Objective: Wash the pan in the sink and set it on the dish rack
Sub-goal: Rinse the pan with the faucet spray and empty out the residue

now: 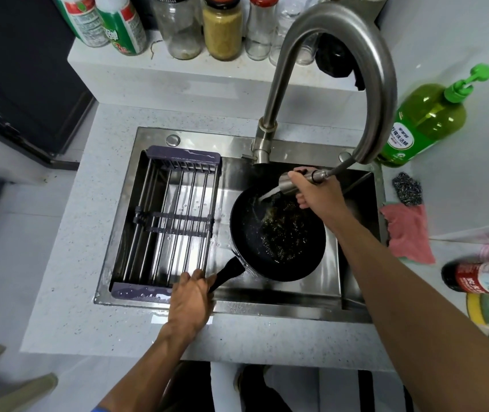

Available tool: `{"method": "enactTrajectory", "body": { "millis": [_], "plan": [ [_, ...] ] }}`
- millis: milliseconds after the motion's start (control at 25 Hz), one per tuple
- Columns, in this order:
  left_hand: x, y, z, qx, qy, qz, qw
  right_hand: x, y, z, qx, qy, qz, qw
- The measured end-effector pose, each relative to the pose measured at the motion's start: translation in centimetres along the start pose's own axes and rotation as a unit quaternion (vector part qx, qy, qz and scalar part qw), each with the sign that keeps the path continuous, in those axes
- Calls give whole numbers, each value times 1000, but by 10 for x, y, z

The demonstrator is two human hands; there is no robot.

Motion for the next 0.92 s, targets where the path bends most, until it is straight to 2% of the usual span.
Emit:
{"method": "enactTrajectory", "body": {
  "millis": [120, 200, 280, 400, 480, 640, 800, 920],
  "plan": [
    [-1, -6, 3, 10, -5, -4, 1000, -4, -2, -4, 48, -9, -2, 999],
    [1, -5, 2, -2, -6, -8, 1000, -4, 0, 1, 49, -3, -22, 999],
    [2, -2, 2, -5, -6, -8, 1000, -4, -9, 7, 55, 5, 13, 998],
    [1, 1, -3, 2, -19, -14, 1000, -3, -4, 8, 54, 6, -12, 998],
    [1, 0, -3, 1, -18, -14, 1000, -3, -4, 2, 53, -9, -3, 999],
    [2, -6, 0, 8, -14, -12, 1000, -6, -36, -5, 205, -50, 36, 977],
    [6, -17, 9, 16, -13, -16, 1000, -3, -63, 14, 340, -5, -23, 940],
    [7, -20, 11, 7, -8, -18, 1000, 8, -60, 35, 373, 33, -70, 924]
  ]
}}
Point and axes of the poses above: each hand's wrist, its own x-axis away from the middle knuckle, its own y-axis out of the palm, z = x × y, the point moved 8 cm from there along -x, towards the middle knuckle, and after that the axes turned 3 degrees about -y, right-handed, at the moved point
